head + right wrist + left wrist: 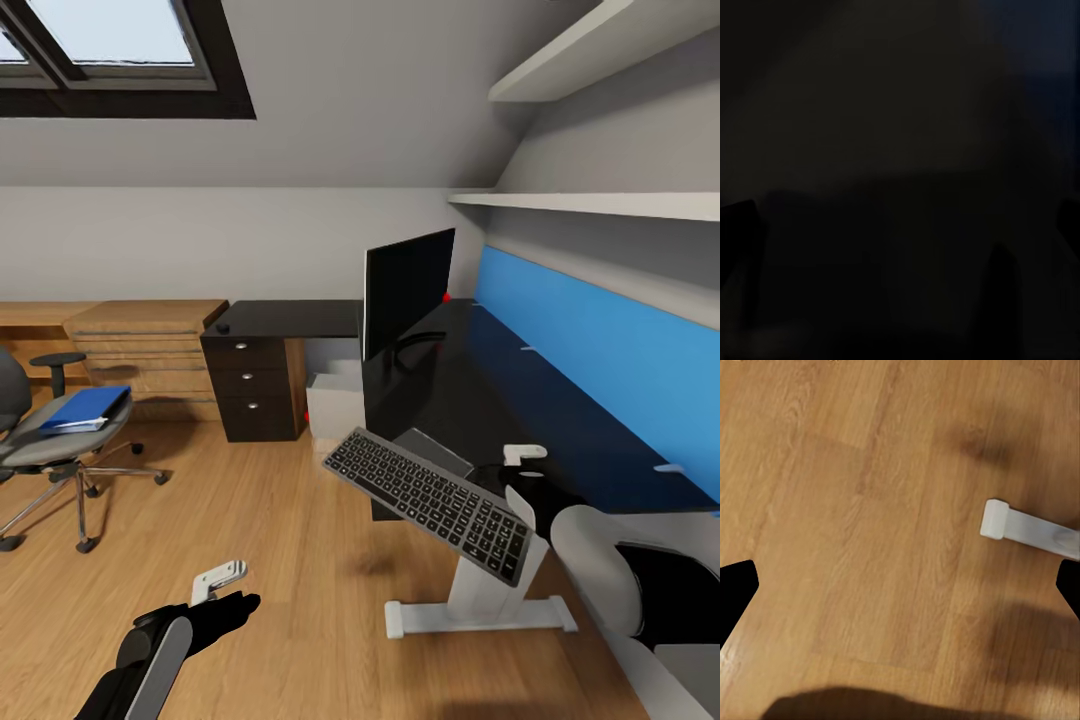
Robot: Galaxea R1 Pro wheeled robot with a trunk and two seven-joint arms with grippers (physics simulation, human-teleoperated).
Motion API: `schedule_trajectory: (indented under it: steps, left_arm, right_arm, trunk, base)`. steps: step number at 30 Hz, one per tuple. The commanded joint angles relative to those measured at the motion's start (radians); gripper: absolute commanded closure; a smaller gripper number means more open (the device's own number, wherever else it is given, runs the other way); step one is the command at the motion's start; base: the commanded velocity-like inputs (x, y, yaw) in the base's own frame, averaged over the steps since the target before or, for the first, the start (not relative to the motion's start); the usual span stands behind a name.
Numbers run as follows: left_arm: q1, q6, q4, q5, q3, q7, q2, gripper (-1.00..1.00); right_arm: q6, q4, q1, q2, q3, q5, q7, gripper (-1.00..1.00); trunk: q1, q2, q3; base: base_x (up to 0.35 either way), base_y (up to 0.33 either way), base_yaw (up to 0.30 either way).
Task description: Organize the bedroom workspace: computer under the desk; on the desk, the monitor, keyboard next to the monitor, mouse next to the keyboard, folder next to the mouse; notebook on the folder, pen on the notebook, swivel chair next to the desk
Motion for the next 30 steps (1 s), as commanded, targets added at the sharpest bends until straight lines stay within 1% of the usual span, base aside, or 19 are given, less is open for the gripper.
schedule_trajectory:
  steps: [1,9,16,30]
  left_arm:
    - [-0.001,0.003,-0.001,0.010,0.000,0.008,0.000,-1.00]
    - [-0.001,0.003,-0.001,0.010,-0.001,0.010,0.000,-1.00]
    - [-0.001,0.003,0.014,0.007,-0.003,0.012,-0.001,-1.00]
    - [-0.001,0.003,0.020,0.005,-0.003,0.012,-0.002,-1.00]
  right_arm:
    - [0.009,-0.002,0.000,-0.001,-0.006,0.012,-0.002,-1.00]
    - [0.008,-0.014,0.000,-0.007,-0.008,0.005,0.002,-1.00]
    - [0.013,-0.052,0.000,-0.009,-0.008,0.002,0.002,-1.00]
    - [0.023,-0.058,0.000,-0.008,-0.011,0.000,0.004,-1.00]
  trunk:
    - [-0.004,0.007,0.002]
    - [-0.035,0.063,0.027]
    - [-0.061,0.112,0.049]
    - [-0.115,0.210,0.093]
  base:
    - [0.000,0.000,0.000]
    - [0.000,0.000,0.000]
    - [0.000,0.000,0.000]
    - [0.000,0.000,0.000]
